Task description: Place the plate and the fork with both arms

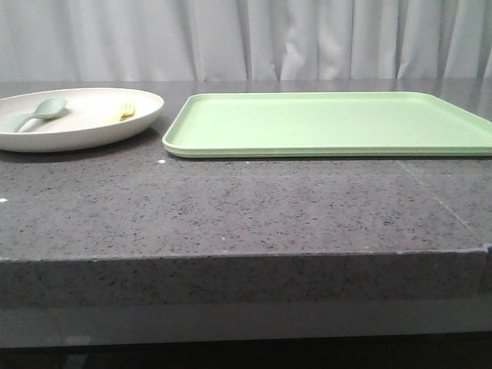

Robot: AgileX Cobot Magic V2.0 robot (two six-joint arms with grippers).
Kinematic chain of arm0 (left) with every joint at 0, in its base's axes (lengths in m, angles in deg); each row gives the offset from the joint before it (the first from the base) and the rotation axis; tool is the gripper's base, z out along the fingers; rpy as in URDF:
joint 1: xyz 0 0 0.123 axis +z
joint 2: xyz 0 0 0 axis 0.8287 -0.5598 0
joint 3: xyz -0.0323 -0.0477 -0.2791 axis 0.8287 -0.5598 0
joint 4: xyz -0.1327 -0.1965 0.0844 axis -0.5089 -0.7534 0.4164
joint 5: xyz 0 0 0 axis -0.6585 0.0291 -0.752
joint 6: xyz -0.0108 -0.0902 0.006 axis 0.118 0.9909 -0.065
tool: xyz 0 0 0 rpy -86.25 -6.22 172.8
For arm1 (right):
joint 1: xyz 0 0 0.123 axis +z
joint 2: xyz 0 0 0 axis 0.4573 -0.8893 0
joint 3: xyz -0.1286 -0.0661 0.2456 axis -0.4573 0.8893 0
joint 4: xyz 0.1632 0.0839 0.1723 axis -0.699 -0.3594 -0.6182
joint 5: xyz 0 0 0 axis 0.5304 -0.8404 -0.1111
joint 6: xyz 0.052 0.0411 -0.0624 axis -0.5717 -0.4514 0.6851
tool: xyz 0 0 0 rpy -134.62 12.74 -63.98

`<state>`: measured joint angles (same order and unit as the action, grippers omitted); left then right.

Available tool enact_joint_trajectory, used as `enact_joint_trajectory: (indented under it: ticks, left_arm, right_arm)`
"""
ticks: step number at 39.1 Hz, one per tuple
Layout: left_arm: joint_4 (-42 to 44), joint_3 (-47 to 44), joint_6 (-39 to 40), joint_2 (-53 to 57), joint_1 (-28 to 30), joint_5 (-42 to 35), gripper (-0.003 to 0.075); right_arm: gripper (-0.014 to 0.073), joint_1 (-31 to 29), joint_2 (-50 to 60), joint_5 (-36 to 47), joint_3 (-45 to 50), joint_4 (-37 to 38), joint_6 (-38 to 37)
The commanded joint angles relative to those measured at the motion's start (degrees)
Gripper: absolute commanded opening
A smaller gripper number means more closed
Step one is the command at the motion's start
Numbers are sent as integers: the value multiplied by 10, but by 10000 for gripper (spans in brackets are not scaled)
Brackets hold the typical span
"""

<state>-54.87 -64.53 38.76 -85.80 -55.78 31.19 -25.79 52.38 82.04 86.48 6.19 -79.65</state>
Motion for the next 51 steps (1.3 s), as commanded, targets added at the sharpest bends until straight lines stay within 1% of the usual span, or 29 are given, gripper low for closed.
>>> enact_joint_trajectory:
  ticks: [1, 24, 27, 32, 34, 36, 38, 40, 44, 48, 51]
  left_arm:
    - [-4, -2, 5, 11, -1, -44, -18]
    - [-4, -2, 5, 11, -1, -44, -18]
    - [-4, -2, 5, 11, -1, -56, -18]
    - [-4, 5, 5, 11, -1, -94, -18]
    - [-4, 16, 5, 11, -1, -96, -18]
    - [-4, 36, 5, 11, -1, -89, -18]
    - [-4, 71, 5, 11, -1, -70, -18]
    - [-4, 117, 5, 10, -1, -31, -18]
    - [-4, 203, 5, -9, -1, 54, -18]
    - [-1, 293, 5, -54, -1, 146, -18]
    - [-1, 341, 5, -96, -1, 207, -18]
  right_arm:
    - [-68, 0, 10, 49, -2, 0, 3]
    - [-68, 0, 10, 49, -2, 0, 3]
    - [-68, 0, 10, 50, -2, 0, 3]
    - [-68, 0, 10, 104, -4, 0, 3]
    - [-68, 0, 10, 117, -12, 0, 3]
    - [-68, 0, 10, 113, -32, 0, 3]
    - [-68, 0, 10, 87, -66, 0, 3]
    - [-68, 0, 10, 46, -103, 0, 3]
    - [-68, 0, -3, -62, -186, 0, 3]
    - [-68, 0, -50, -134, -252, 0, 3]
    - [-68, 0, -93, -165, -286, 0, 3]
